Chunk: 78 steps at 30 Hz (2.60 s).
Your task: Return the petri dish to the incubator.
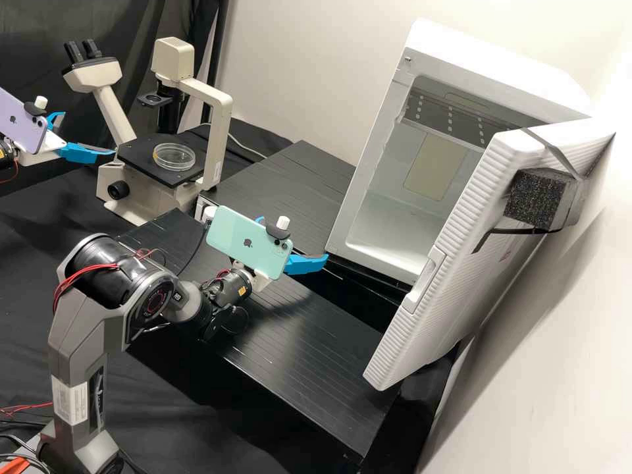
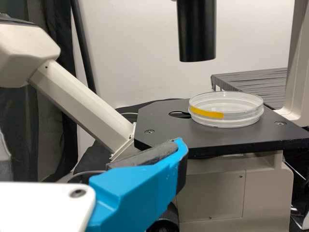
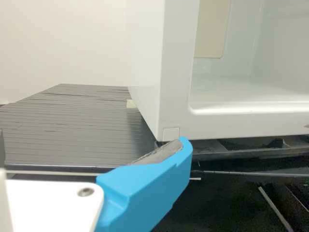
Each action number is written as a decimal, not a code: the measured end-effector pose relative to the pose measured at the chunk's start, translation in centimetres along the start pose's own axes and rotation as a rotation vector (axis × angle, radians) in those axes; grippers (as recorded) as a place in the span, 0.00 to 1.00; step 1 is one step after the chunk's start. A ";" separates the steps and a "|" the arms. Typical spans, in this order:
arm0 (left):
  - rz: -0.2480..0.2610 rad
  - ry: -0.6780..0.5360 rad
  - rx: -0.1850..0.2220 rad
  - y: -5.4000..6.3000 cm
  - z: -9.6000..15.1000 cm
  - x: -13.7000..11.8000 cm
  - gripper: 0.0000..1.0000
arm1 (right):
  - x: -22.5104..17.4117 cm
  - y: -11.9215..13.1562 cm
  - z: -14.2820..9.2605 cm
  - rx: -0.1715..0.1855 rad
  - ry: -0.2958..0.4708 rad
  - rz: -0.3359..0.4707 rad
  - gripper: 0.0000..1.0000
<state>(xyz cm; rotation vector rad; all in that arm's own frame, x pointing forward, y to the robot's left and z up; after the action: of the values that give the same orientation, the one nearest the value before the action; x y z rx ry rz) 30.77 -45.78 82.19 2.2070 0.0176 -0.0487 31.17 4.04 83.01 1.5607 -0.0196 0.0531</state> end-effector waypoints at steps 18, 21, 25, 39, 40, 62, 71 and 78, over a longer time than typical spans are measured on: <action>0.000 0.000 0.000 0.0 0.0 0.0 1.00 | -3.9 -0.9 -2.9 0.038 0.110 -0.033 1.00; 0.000 0.000 0.000 0.0 0.0 0.0 1.00 | -5.7 -1.4 -5.9 0.030 0.233 -0.036 1.00; 0.000 0.000 0.000 0.0 0.0 0.0 1.00 | -7.3 -2.6 -9.1 -0.006 0.358 -0.051 1.00; 0.000 0.000 0.000 0.0 0.0 0.0 1.00 | -6.8 -8.5 -15.4 -0.107 0.461 -0.166 1.00; 0.000 0.000 0.000 0.0 0.0 0.0 1.00 | -6.6 -8.7 -15.6 -0.107 0.461 -0.171 1.00; 0.000 0.000 0.000 0.0 0.0 0.0 1.00 | 0.0 -15.0 -18.9 0.084 0.420 -0.362 1.00; 0.000 0.000 0.000 0.0 0.0 0.0 1.00 | 2.2 -17.8 -18.6 0.032 0.370 -0.383 1.00; 0.000 0.000 0.000 0.0 0.0 0.0 1.00 | 3.0 -18.1 -19.2 0.040 0.380 -0.370 1.00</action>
<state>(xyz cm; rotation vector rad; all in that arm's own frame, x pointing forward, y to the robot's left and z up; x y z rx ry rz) 30.77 -45.78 82.19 2.2070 0.0176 -0.0487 34.62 23.15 64.88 1.5507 0.5707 0.0579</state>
